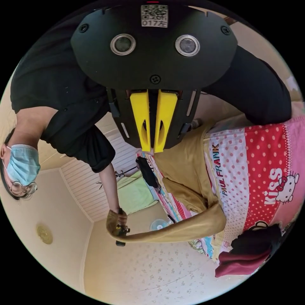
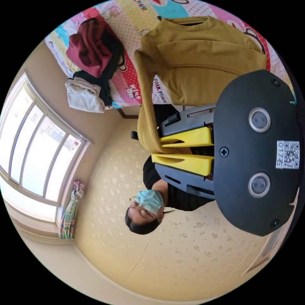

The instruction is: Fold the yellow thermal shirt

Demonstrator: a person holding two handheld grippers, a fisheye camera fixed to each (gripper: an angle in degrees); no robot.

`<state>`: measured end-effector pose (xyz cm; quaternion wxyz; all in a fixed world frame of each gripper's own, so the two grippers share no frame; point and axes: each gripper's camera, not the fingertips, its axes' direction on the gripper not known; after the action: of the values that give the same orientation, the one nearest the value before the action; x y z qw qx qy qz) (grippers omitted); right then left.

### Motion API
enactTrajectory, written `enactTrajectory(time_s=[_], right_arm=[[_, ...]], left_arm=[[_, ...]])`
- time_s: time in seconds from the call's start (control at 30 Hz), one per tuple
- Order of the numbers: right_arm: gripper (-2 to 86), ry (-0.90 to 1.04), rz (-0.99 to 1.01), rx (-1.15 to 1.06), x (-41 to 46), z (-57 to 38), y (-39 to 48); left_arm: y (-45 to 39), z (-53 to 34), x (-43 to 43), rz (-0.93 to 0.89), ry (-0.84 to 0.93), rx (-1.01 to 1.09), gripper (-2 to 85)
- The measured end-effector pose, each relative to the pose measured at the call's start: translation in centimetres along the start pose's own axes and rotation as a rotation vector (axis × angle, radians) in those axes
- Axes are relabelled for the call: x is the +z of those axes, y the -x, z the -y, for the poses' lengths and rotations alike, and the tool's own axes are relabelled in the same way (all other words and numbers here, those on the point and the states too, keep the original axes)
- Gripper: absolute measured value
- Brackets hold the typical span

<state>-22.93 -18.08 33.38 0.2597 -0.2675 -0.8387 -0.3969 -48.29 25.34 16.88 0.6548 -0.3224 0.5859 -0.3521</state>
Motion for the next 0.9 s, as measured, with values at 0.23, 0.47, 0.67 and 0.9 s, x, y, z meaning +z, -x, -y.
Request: enactTrajectory(time_s=[0.23,0.47,0.67,0.9], right_arm=[[6.0,-0.177,-0.379,0.980,-2.3,-17.2,-16.7],[9.8,-0.526,-0.624,0.743,0.5,-20.9,-9.7],[13.9,-0.589,-0.795,0.589,3.6,-22.0,-7.1],[5.0,-0.589,-0.878,0.519,2.7,-20.9,-3.3]], left_arm=[[1.8,1.8,1.4,-0.002,0.086,-0.039,4.1],[3.0,2.4,2.8,0.026,0.109,-0.072,4.4],[3.8,4.0,5.3,0.007,0.139,-0.066,4.4],[4.0,4.2,6.9,0.088,0.129,-0.069,4.0]])
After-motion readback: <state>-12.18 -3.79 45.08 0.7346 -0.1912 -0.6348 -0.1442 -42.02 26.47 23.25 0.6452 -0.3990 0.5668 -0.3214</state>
